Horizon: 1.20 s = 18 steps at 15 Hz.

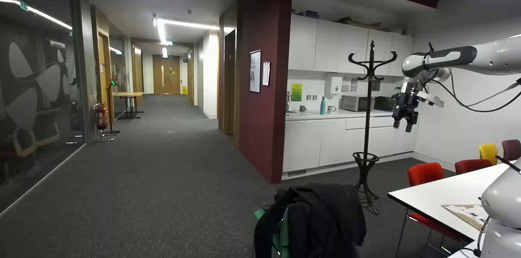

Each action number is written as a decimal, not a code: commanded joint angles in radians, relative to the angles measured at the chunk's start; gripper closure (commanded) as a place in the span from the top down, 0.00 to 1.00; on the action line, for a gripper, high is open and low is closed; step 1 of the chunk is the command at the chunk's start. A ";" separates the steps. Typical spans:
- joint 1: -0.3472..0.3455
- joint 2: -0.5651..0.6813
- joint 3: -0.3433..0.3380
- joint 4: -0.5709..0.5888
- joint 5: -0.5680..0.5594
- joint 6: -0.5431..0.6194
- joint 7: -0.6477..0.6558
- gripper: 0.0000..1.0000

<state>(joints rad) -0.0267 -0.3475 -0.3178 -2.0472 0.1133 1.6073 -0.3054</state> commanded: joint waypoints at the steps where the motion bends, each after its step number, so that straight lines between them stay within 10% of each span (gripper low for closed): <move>1: -0.038 0.006 0.031 0.003 0.011 -0.004 -0.011 1.00; 10: -0.041 0.004 0.044 -0.007 -0.010 0.019 0.004 1.00; 18: -0.050 0.020 0.107 -0.106 -0.035 0.315 0.043 1.00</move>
<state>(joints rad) -0.0548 -0.3314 -0.2446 -2.1046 0.0953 1.8027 -0.2798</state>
